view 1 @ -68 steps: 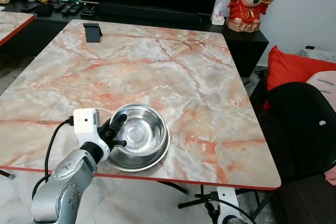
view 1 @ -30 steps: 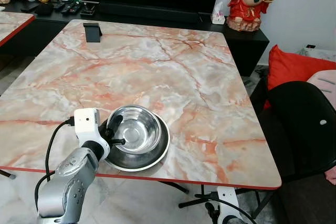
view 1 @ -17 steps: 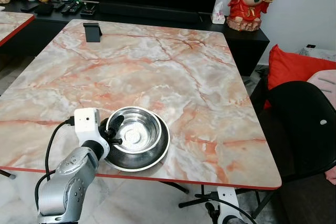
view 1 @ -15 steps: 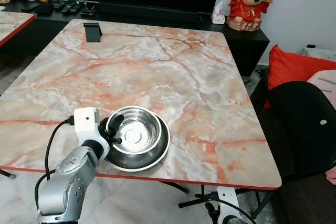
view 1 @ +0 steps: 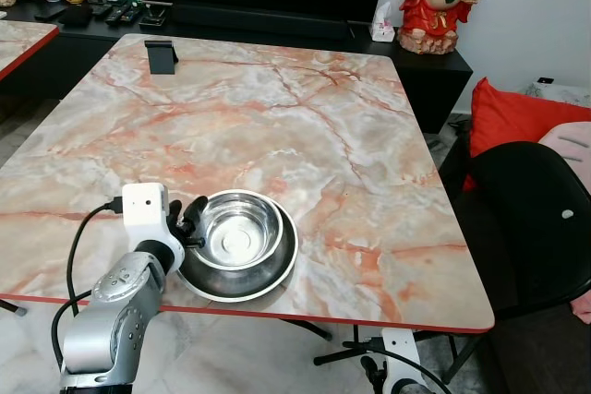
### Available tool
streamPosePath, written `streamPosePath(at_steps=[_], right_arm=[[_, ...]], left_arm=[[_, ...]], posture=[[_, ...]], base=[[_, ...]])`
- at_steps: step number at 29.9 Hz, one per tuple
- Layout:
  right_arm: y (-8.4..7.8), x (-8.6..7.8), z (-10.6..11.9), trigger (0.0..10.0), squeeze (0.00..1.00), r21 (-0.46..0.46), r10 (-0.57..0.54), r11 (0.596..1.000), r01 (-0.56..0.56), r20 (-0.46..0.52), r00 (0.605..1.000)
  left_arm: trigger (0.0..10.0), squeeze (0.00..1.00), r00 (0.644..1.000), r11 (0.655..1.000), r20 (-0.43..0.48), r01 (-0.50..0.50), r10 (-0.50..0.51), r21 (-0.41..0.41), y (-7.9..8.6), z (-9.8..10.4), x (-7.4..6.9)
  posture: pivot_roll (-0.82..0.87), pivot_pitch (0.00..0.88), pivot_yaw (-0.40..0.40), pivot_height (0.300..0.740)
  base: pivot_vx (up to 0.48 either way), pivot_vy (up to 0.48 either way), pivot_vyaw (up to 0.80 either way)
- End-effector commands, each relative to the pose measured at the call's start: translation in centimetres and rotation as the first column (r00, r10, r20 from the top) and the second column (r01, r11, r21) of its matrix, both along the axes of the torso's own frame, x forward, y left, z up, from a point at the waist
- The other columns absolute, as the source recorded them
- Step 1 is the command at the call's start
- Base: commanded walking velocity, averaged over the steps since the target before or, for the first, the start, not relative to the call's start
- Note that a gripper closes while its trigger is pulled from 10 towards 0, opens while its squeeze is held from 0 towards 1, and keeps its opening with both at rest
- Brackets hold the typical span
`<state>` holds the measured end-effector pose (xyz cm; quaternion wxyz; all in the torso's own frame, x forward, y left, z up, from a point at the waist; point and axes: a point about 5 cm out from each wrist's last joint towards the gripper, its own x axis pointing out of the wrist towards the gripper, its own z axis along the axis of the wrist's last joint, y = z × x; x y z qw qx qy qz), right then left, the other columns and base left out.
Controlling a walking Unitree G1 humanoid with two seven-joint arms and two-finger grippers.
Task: Setting the table
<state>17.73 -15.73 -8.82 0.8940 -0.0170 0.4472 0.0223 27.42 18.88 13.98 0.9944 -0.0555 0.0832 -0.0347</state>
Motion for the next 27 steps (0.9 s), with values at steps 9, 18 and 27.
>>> streamPosePath(at_steps=[9,18,27], right_arm=[[-0.4,0.2,0.1,10.0,0.0,-0.015,-0.007,1.0,0.008,0.006,1.0],[-0.3,0.2,0.1,10.0,0.0,-0.017,-0.007,1.0,0.007,0.004,1.0],[-0.2,0.0,0.0,10.0,0.0,-0.014,-0.031,0.999,0.031,0.002,1.0]], left_arm=[[10.0,0.0,0.947,0.977,0.314,-0.128,0.07,0.168,0.3,3.9,0.4],[10.0,0.0,0.761,0.713,0.456,-0.624,0.461,0.319,8.2,5.2,-1.9],[10.0,0.0,0.323,0.097,0.408,-0.869,0.854,0.485,20.3,0.6,-11.0]], posture=[[0.07,0.0,-0.111,0.74],[0.08,0.0,-0.11,0.74],[0.1,0.0,-0.104,0.74]], base=[[0.0,0.0,0.0],[0.0,0.0,0.0],[0.0,0.0,0.0]])
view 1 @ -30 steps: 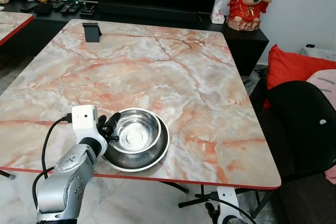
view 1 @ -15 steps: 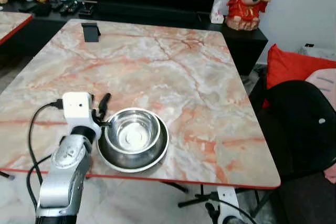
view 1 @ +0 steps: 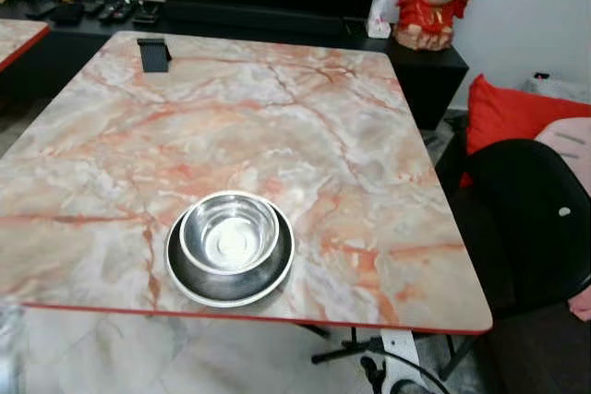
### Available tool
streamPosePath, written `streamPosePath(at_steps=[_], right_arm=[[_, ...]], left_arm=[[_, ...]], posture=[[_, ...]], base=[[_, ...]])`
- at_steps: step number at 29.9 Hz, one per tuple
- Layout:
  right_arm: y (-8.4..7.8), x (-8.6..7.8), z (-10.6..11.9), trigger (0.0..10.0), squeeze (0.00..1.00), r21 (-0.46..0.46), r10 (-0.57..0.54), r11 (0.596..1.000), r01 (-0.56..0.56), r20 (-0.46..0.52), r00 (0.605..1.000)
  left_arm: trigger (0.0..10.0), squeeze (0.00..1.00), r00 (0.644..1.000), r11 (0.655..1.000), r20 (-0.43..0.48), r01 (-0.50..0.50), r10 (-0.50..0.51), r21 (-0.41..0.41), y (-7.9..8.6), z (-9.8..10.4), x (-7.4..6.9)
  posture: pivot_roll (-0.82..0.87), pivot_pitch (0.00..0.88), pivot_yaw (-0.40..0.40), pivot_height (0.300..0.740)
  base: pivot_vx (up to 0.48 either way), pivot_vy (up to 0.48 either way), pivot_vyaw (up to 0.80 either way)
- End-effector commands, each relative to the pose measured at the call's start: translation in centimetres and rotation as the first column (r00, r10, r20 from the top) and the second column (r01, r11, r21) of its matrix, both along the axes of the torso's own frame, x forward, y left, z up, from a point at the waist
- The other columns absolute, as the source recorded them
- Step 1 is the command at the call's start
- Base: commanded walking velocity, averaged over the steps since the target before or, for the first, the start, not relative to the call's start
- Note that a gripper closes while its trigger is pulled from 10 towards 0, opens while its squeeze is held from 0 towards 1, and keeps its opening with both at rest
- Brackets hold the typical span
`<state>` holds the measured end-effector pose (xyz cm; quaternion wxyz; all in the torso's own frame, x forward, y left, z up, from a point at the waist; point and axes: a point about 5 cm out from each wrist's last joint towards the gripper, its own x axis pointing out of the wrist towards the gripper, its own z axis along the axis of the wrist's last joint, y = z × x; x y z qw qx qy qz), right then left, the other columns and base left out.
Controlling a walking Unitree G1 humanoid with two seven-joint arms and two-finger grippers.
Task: Setting the table
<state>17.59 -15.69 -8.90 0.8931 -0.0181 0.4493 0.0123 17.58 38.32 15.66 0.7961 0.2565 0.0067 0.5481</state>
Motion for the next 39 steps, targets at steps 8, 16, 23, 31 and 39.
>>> streamPosePath(at_steps=[8,16,23,31,39], right_arm=[[-0.2,0.1,0.1,10.0,0.0,-0.005,-0.025,1.0,0.025,0.004,1.0],[-0.3,0.0,0.0,10.0,0.0,-0.045,-0.032,0.999,0.032,-0.017,0.999],[-0.4,-0.1,-0.2,10.0,0.0,-0.09,-0.027,0.996,0.022,-0.059,0.998],[-0.3,-0.3,-0.3,10.0,0.0,-0.087,-0.096,0.992,0.09,-0.069,0.993],[0.1,-0.4,-0.3,10.0,0.0,-0.018,-0.179,0.984,0.178,-0.064,0.982]], left_arm=[[10.0,0.0,0.952,0.898,-0.296,-0.192,0.074,-0.396,0.1,-12.7,-5.5],[10.0,0.0,0.78,0.704,-0.3,0.24,-0.55,-0.668,-8.0,-18.3,-0.9],[10.0,0.0,0.563,0.571,-0.305,0.385,-0.768,-0.725,-12.7,-20.0,1.3],[10.0,0.0,0.463,0.44,-0.252,0.36,-0.85,-0.822,-15.5,-21.6,1.7],[10.0,0.0,0.521,0.361,-0.173,0.285,-0.836,-0.888,-16.8,-22.7,1.5]], posture=[[0.1,0.0,-0.103,0.74],[0.09,0.0,-0.096,0.74],[0.06,0.0,-0.085,0.74],[0.03,0.0,-0.063,0.74],[0.0,0.0,-0.056,0.74]], base=[[0.0,0.0,0.0],[0.0,0.0,0.0],[0.0,0.0,0.0],[0.0,0.0,0.0],[0.0,0.0,0.0]])
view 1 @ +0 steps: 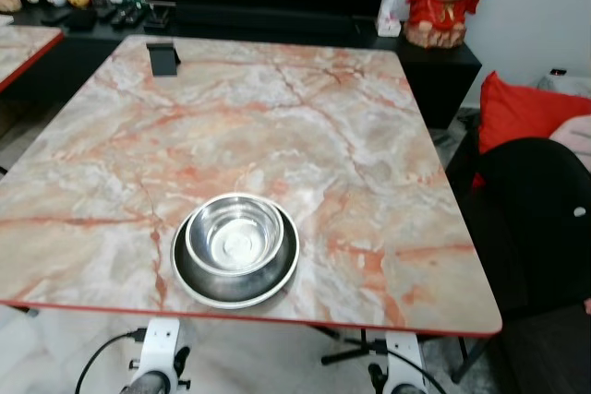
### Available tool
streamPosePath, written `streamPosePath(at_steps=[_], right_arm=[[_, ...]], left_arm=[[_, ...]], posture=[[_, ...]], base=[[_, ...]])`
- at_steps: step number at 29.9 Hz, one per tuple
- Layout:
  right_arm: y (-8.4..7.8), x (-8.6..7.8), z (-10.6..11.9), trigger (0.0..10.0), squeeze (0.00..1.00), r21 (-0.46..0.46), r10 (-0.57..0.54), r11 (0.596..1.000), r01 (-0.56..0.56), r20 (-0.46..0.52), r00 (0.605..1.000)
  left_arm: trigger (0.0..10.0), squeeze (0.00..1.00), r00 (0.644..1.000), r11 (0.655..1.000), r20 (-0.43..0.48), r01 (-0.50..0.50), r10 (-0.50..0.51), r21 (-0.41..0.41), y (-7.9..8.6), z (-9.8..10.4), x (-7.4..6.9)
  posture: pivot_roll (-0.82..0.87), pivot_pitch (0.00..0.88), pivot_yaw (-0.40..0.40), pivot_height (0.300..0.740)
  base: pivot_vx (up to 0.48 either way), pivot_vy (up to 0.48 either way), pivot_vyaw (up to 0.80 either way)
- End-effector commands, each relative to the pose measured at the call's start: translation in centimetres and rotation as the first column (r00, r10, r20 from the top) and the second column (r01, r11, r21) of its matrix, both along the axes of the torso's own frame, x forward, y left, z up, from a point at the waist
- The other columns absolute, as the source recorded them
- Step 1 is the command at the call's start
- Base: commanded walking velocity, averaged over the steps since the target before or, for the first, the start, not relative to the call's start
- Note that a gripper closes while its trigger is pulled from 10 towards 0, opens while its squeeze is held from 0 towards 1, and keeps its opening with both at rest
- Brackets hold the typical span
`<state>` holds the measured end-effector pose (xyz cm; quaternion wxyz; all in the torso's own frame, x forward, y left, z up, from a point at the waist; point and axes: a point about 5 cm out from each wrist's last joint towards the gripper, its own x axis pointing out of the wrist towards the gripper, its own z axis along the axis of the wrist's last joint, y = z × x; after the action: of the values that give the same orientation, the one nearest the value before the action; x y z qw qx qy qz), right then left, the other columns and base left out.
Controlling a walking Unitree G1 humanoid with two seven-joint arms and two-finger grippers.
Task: Setting the table
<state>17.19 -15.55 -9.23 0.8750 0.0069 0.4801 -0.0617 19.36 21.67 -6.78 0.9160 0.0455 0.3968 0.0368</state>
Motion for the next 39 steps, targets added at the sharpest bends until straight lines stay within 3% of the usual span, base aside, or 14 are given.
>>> streamPosePath(at_steps=[1,9,21,29,39], right_arm=[[0.0,0.0,0.0,10.0,0.0,0.01,-0.024,1.0,0.024,0.004,1.0],[0.1,0.0,0.0,10.0,0.0,0.029,-0.014,1.0,0.013,0.017,1.0],[0.2,0.0,0.0,10.0,0.0,0.041,-0.001,0.999,0.001,0.014,1.0],[0.2,-0.2,-0.1,10.0,0.0,0.042,-0.007,0.999,0.007,0.012,1.0],[0.2,-0.2,-0.1,10.0,0.0,0.043,0.001,0.999,-0.001,0.013,1.0]], left_arm=[[10.0,0.0,1.0,1.0,-0.009,-0.012,0.012,-0.024,-0.2,-0.3,-0.3],[10.0,0.0,0.989,0.988,-0.047,-0.144,0.141,-0.052,0.8,-0.7,-0.8],[10.0,0.0,0.987,0.987,-0.066,-0.151,0.147,-0.058,1.0,-0.8,-1.0],[10.0,0.0,0.994,0.997,-0.082,-0.072,0.07,-0.029,1.0,-0.9,-1.2],[10.0,0.0,0.995,0.998,-0.076,-0.063,0.061,-0.031,0.8,-0.9,-1.2]], posture=[[0.0,0.0,-0.056,0.74],[0.0,0.0,-0.065,0.74],[0.01,0.0,-0.063,0.74],[0.0,0.0,-0.057,0.74],[0.0,0.0,-0.061,0.74]], base=[[0.0,0.0,0.0],[0.0,0.0,0.0],[0.0,0.0,0.0],[0.0,0.0,0.0],[0.0,0.0,0.0]])
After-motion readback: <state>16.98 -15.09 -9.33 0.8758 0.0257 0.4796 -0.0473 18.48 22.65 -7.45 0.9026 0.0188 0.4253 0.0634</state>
